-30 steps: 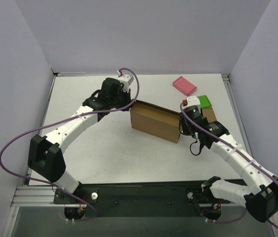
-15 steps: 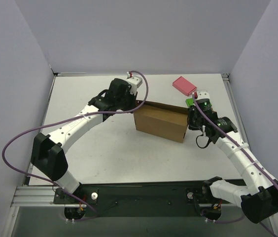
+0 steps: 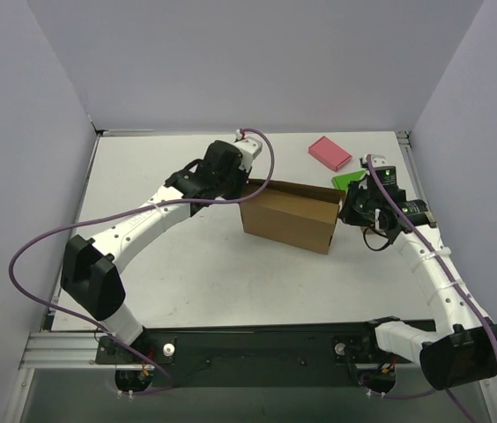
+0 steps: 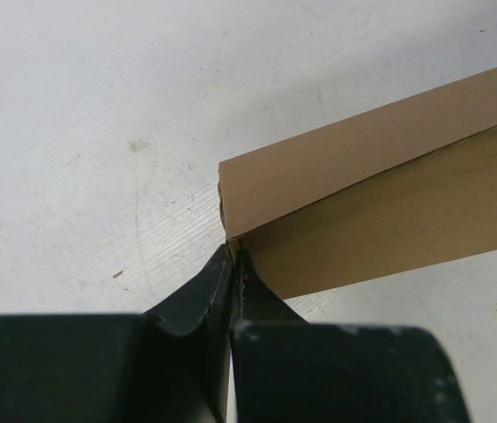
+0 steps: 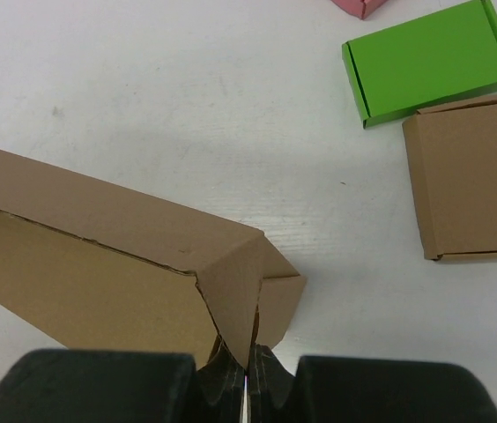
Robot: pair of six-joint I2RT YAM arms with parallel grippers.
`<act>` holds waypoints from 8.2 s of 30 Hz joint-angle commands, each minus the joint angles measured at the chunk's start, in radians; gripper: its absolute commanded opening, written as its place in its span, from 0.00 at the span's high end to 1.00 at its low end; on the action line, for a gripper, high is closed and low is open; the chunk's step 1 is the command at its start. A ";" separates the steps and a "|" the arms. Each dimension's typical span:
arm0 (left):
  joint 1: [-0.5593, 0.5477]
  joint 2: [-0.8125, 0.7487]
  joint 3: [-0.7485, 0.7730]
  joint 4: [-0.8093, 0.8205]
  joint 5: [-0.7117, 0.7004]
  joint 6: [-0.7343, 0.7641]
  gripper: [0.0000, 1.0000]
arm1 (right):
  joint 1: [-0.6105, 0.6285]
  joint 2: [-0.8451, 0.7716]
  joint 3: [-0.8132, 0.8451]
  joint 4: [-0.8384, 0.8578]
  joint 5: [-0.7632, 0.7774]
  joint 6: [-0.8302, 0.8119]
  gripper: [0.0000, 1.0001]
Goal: Fold the paper box
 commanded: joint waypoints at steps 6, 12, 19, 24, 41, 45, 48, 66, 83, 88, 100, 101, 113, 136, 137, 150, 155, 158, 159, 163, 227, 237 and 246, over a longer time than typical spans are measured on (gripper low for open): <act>-0.005 0.020 0.025 -0.235 -0.045 0.056 1.00 | 0.040 0.057 0.037 -0.009 -0.032 0.025 1.00; -0.004 0.046 0.079 -0.331 -0.013 0.080 1.00 | 0.145 0.068 0.064 -0.027 0.114 0.041 0.71; -0.002 0.087 0.140 -0.411 0.003 0.076 1.00 | 0.149 -0.004 0.063 -0.044 0.172 0.059 0.41; -0.002 0.076 0.159 -0.420 0.006 0.068 1.00 | 0.172 -0.044 0.061 -0.030 0.174 0.006 0.40; 0.002 0.072 0.229 -0.440 0.041 0.067 1.00 | 0.194 0.031 0.099 -0.076 0.228 0.002 0.83; 0.002 0.067 0.225 -0.433 0.053 0.067 1.00 | 0.194 0.061 0.161 -0.113 0.209 0.024 0.94; -0.001 0.055 0.196 -0.410 0.057 0.067 1.00 | 0.192 0.097 0.213 -0.150 0.183 0.053 0.99; -0.074 0.035 0.084 -0.341 -0.144 0.108 1.00 | 0.011 0.195 0.288 -0.153 -0.153 0.163 1.00; -0.074 0.049 0.094 -0.339 -0.143 0.111 1.00 | -0.015 0.196 0.310 -0.144 -0.180 0.173 1.00; -0.074 0.050 0.094 -0.341 -0.148 0.113 1.00 | -0.029 0.201 0.300 -0.144 -0.196 0.166 1.00; -0.074 0.059 0.117 -0.348 -0.126 0.105 1.00 | 0.000 0.161 0.231 -0.141 -0.131 0.137 1.00; -0.074 0.059 0.120 -0.350 -0.125 0.102 1.00 | 0.010 0.153 0.215 -0.142 -0.116 0.133 1.00; -0.073 0.061 0.142 -0.344 -0.074 0.076 1.00 | 0.218 0.034 0.038 -0.072 0.206 0.223 1.00; -0.070 0.047 0.119 -0.289 0.009 0.011 1.00 | 0.726 -0.043 -0.241 -0.076 0.838 0.545 1.00; -0.067 0.049 0.117 -0.289 0.010 0.008 1.00 | 0.750 -0.023 -0.235 -0.081 0.844 0.551 1.00; -0.045 0.041 0.120 -0.256 0.058 -0.038 1.00 | 0.941 0.127 -0.145 -0.263 0.924 0.706 1.00; -0.045 0.035 0.088 -0.252 0.046 0.056 1.00 | 0.970 0.130 -0.040 -0.325 0.920 0.682 0.70; -0.045 0.024 0.073 -0.256 0.049 0.131 1.00 | 0.970 0.114 -0.011 -0.343 0.912 0.657 0.52; -0.045 0.026 0.071 -0.258 0.047 0.146 1.00 | 0.970 0.107 0.003 -0.345 0.912 0.641 0.48; -0.045 0.020 0.061 -0.264 0.041 0.177 1.00 | 0.972 0.077 0.035 -0.352 0.913 0.596 0.36; -0.027 0.052 0.107 -0.296 0.063 0.100 1.00 | 1.008 0.192 0.001 -0.044 0.806 -0.071 0.19; -0.027 0.049 0.105 -0.293 0.063 0.106 1.00 | 0.969 0.118 0.118 -0.093 0.717 0.001 0.14; -0.027 0.049 0.110 -0.295 0.064 0.100 1.00 | 0.979 0.167 0.113 -0.131 0.720 -0.018 0.14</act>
